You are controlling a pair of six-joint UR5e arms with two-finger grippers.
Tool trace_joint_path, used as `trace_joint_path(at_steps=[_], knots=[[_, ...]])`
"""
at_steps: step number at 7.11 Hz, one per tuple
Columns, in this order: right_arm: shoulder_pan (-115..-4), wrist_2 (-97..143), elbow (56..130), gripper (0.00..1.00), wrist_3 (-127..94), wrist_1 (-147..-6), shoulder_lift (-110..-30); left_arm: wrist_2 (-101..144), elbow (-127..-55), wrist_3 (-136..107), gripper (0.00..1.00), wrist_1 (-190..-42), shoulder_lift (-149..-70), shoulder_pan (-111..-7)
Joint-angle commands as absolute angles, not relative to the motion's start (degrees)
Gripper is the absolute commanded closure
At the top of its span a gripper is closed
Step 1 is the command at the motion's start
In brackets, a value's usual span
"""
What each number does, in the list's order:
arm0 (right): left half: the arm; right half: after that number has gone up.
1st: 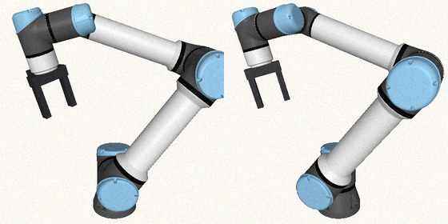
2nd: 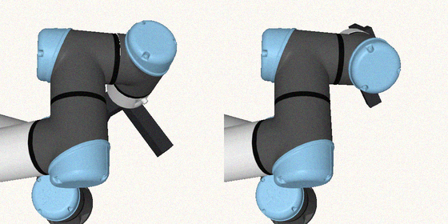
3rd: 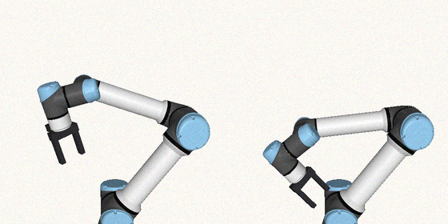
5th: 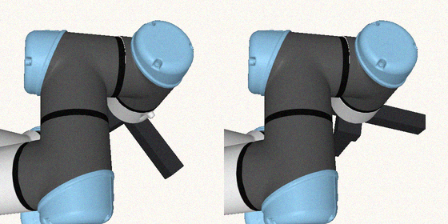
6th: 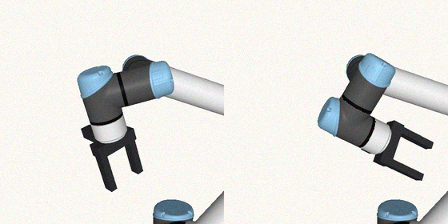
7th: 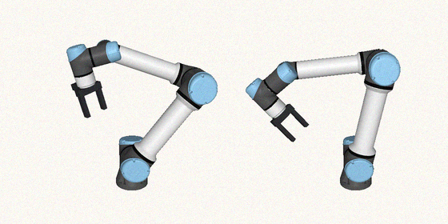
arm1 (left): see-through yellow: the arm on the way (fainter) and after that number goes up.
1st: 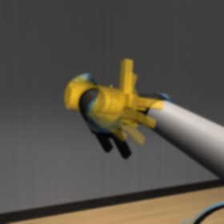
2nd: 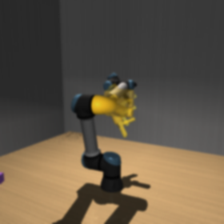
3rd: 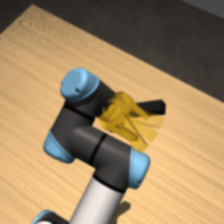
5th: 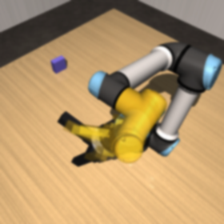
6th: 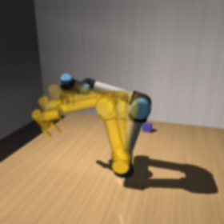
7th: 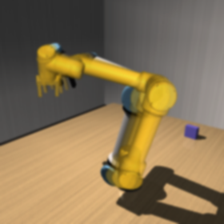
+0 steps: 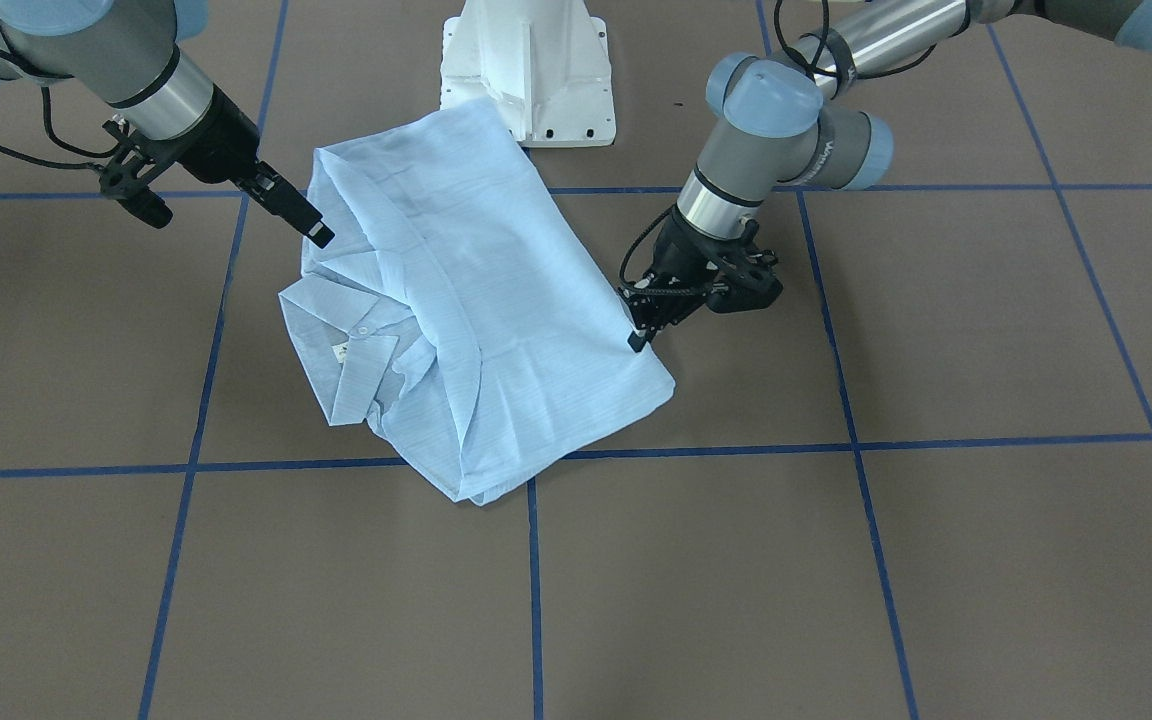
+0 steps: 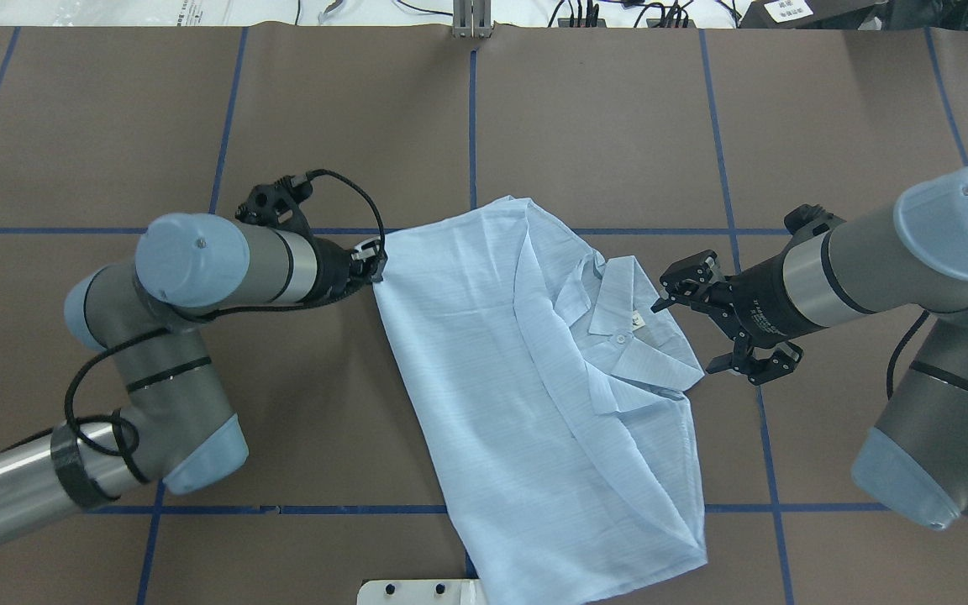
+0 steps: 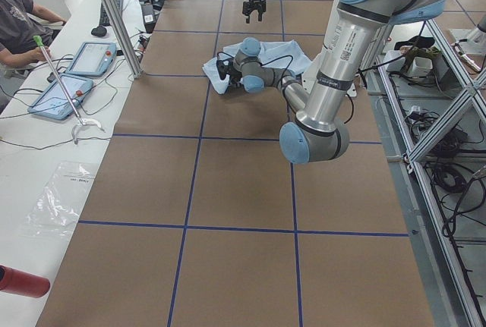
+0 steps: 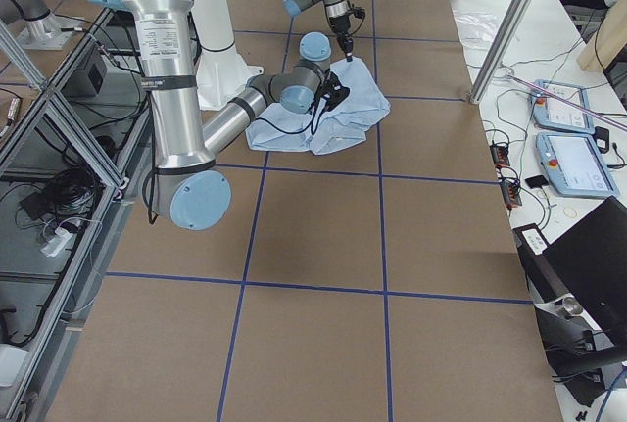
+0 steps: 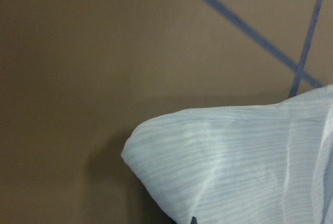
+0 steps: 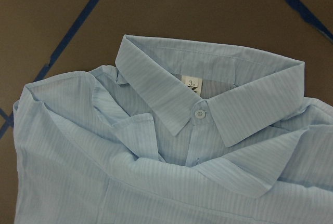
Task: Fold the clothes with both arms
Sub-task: 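Pull the shirt edge away from the robot with left gripper while right gripper releases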
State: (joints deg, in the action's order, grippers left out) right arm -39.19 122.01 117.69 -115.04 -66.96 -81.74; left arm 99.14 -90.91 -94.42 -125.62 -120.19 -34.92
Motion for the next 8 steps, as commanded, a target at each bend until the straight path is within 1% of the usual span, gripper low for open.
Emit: trace_joint_path(at_steps=[1,2,3,4,5,6,7,8], knots=[[-39.2,121.64,117.77,0.0,-115.14,-66.88,-81.65,99.23,-70.51,-89.49,1.0,-133.69,-131.26,-43.21],[-39.29,121.38,117.77,0.0,-115.14,-66.8,-81.74,99.05,-60.05,-87.47,1.0,-140.12,-135.57,-45.07],[-39.2,120.07,117.77,0.0,-115.14,-66.8,-81.65,99.05,-56.11,-84.67,1.0,-141.14,-137.7,-46.83],[-39.2,118.93,117.6,0.0,-115.14,-66.88,-80.17,99.14,-56.34,-81.77,0.01,-141.15,-137.64,-47.28],[-39.03,118.13,116.81,0.0,-115.05,-66.97,-77.98,100.88,-62.17,-81.65,0.0,-140.02,-135.9,-47.89],[-37.54,114.56,114.11,0.0,-114.96,-67.49,-73.78,108.38,-70.23,-81.48,0.0,-139.4,-129.79,-48.86],[-32.74,107.91,110.78,0.0,-114.61,-67.67,-70.0,112.63,-78.93,-81.39,0.0,-139.31,-123.9,-51.04],[-28.78,101.23,110.13,0.0,-112.61,-72.11,-66.83,114.42,-85.63,-81.3,0.0,-139.13,-118.79,-51.59]])
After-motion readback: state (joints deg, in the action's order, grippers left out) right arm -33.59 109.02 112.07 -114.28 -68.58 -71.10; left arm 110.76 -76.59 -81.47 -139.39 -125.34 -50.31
